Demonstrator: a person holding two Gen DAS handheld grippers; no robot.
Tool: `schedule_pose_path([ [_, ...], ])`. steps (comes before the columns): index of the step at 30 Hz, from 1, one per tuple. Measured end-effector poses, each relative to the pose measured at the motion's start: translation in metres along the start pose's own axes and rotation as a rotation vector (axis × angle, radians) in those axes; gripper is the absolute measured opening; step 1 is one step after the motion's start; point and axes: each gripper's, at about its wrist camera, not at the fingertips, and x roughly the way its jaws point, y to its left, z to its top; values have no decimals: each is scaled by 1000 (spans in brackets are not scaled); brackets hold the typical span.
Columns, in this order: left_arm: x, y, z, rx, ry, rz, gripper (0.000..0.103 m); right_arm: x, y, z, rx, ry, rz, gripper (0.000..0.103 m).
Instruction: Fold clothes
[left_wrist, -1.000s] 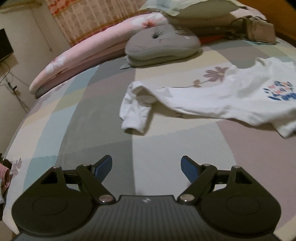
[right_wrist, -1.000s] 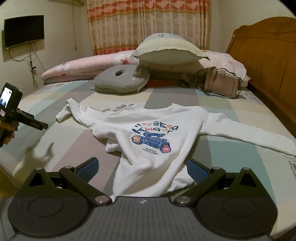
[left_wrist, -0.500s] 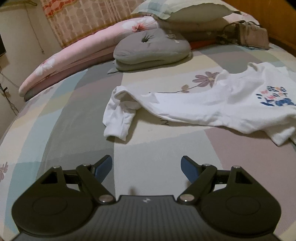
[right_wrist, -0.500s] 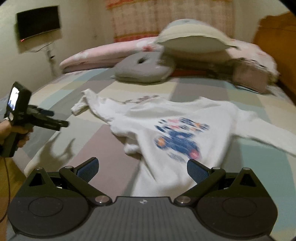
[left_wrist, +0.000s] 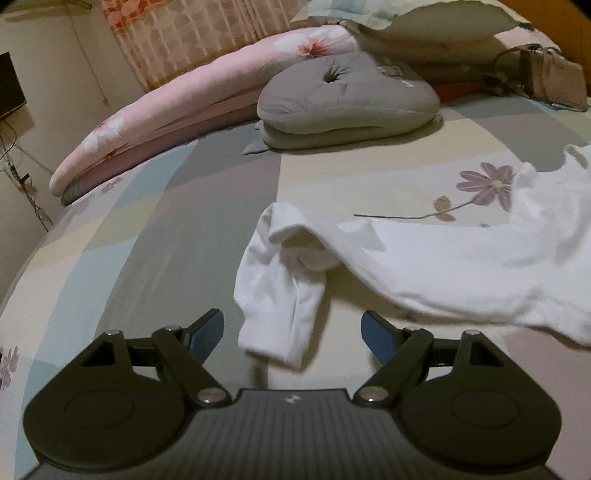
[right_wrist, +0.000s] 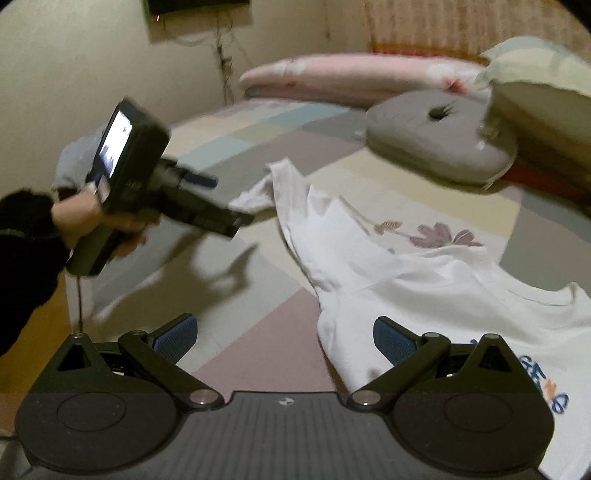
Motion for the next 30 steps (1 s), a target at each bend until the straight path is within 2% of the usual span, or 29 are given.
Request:
schedule_pose_path([
  [4,22,-9,8,59,19,15,82,3,-18,6,56,85,41,103],
  [8,43,-19,11,140,52,131,82,-7,-32,7,73,38,61,103],
  [9,45,-16,11,121,55,160,82,-8,-35,7,77,24,56,103],
  [10,47,-13,12,99,58,188,74,-7,-38,7,86,14,52,103],
  [11,48,-9,12,76,66,215,62,-7,-41,7,96,3,48,103],
  [12,49,-4,12,51,77,230,56,-6,-45,7,106,-5,48,103],
  [13,48,2,11,25,83,237,38,-4,-48,7,118,-10,53,103],
  [14,47,10,10,-5,82,247,24,-1,-51,7,126,-6,56,103],
  [17,39,29,3,-65,66,258,16,0,-54,9,109,17,35,103],
  [20,31,45,-4,-110,70,279,13,-7,-59,11,116,-16,49,103],
  [23,25,56,-9,-112,79,320,11,-10,-65,11,138,-30,63,103],
  [26,21,68,-11,-117,91,389,11,-12,-70,11,150,-36,57,103],
  [30,20,101,-17,-213,119,457,14,-15,-76,11,167,-44,50,103],
])
